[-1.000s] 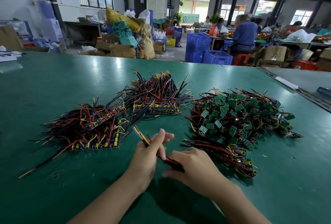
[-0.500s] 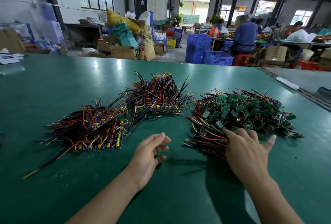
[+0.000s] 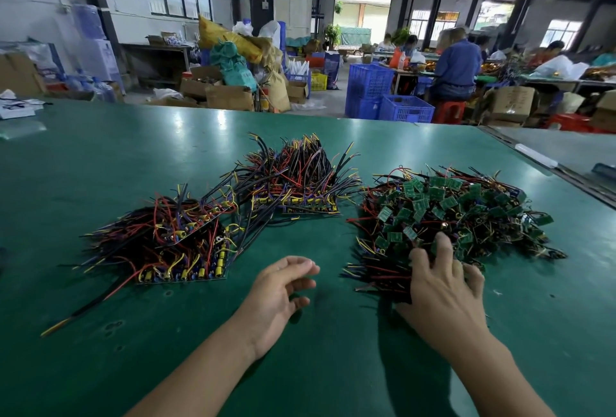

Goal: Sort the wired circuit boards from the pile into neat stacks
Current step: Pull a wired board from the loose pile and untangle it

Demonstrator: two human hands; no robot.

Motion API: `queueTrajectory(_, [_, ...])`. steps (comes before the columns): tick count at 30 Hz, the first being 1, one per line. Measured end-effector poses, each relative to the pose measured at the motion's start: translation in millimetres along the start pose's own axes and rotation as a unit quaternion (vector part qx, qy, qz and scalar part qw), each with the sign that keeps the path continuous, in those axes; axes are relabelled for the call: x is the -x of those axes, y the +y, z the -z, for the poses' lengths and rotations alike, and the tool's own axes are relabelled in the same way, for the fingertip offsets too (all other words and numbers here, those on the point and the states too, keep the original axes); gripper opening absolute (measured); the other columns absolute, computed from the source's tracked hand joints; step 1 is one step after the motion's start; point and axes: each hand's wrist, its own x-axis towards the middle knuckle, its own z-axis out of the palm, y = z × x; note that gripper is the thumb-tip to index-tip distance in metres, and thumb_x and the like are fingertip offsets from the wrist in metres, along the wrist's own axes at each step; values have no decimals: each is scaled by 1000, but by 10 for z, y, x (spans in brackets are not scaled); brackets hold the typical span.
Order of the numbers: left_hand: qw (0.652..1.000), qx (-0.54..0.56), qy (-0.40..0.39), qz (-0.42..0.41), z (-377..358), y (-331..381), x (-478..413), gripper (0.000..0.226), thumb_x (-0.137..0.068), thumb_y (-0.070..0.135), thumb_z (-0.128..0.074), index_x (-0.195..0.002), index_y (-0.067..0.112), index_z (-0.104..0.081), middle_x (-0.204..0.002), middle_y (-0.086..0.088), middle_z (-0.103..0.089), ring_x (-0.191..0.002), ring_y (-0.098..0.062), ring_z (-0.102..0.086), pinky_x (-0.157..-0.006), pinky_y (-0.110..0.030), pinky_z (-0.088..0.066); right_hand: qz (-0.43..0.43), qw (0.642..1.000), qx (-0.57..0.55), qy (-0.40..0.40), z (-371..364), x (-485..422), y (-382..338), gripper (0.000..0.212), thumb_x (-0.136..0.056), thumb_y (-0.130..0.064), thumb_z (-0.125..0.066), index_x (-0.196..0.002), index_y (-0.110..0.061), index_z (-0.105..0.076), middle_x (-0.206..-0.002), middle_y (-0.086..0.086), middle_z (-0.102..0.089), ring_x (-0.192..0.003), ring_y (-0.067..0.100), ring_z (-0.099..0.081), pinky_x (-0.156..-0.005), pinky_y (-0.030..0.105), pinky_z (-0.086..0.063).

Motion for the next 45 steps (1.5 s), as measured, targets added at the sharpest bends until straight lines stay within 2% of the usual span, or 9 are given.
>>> queueTrajectory(4, [1000,-1,-3,5,-6,-3,-6,21,-71,27,-66,-88,16,-61,-87,2,-71,-77,-13,-59,-69,-29,-42,-24,1000,7,-6,-2,-88,100,103,-81,-61,-63,-152,-19,-1,-133,3,-48,-126,25,-41,-103,44,-19])
queueTrajectory(7, [1000,3,-5,4,-3,-3,-6,21,-71,25,-66,-88,14,-61,-86,1,-71,-75,-12,-59,-67,-28,-42,-11,999,21,-35,5,-124,136,63,-85,-61,-59,-133,-25,-42,-125,-4,-51,-131,26,-36,-111,53,-11])
queueTrajectory(10, [1000,2,-6,6,1,1,-10,21,-71,25,-66,-88,14,-60,-85,1,-71,-75,-13,-59,-67,-28,-41,-1,999,19,-40,-29,-115,121,31,-92,-33,-54,-122,-27,-49,-119,-3,-51,-128,26,-37,-112,59,-7])
queueTrajectory(16, [1000,4,-9,12,11,3,-9,22,-70,25,-66,-87,14,-59,-84,1,-70,-74,-13,-59,-67,-29,-41,31,999,-32,0,-136,-271,233,65,-83,-4,-50,-138,-35,-37,-129,-13,-55,-136,22,-33,-109,64,5])
queueTrajectory(27, [1000,7,-5,17,13,21,25,3,-90,14,-58,-87,14,-59,-83,0,-70,-72,-13,-60,-67,-29,-42,88,992,74,55,-192,-88,-102,78,-86,-9,-47,-155,-22,-13,-164,10,7,-144,32,30,-93,56,42])
queueTrajectory(31, [1000,6,-10,16,12,26,27,4,-90,15,-58,-87,14,-60,-83,1,-70,-71,-12,-60,-68,-29,-42,162,979,-11,126,-246,-6,-305,50,-77,-14,-69,-127,-16,-64,-143,12,-52,-145,31,-29,-117,48,3])
queueTrajectory(37, [1000,4,-10,21,11,34,31,6,-92,13,-56,-87,13,-59,-82,0,-69,-69,-13,-59,-66,-29,-42,64,990,-107,64,-409,-211,-52,64,-97,-62,-21,-154,-37,-9,-164,-1,-2,-149,20,16,-112,42,20])
queueTrajectory(42, [1000,7,-8,22,-3,49,39,5,-93,12,-56,-88,11,-59,-80,-1,-69,-67,-13,-58,-65,-29,-42,132,967,-205,76,-334,-280,53,52,-99,-51,-40,-147,-31,-36,-154,-12,-31,-150,13,-10,-118,36,-3])
queueTrajectory(45, [1000,6,-5,21,-13,56,48,5,-93,12,-55,-89,11,-58,-80,-1,-68,-67,-14,-57,-65,-29,-42,136,954,-202,176,-255,-164,-18,24,-97,-41,-54,-101,-24,-69,-104,-6,-66,-103,22,-61,-81,34,-49])
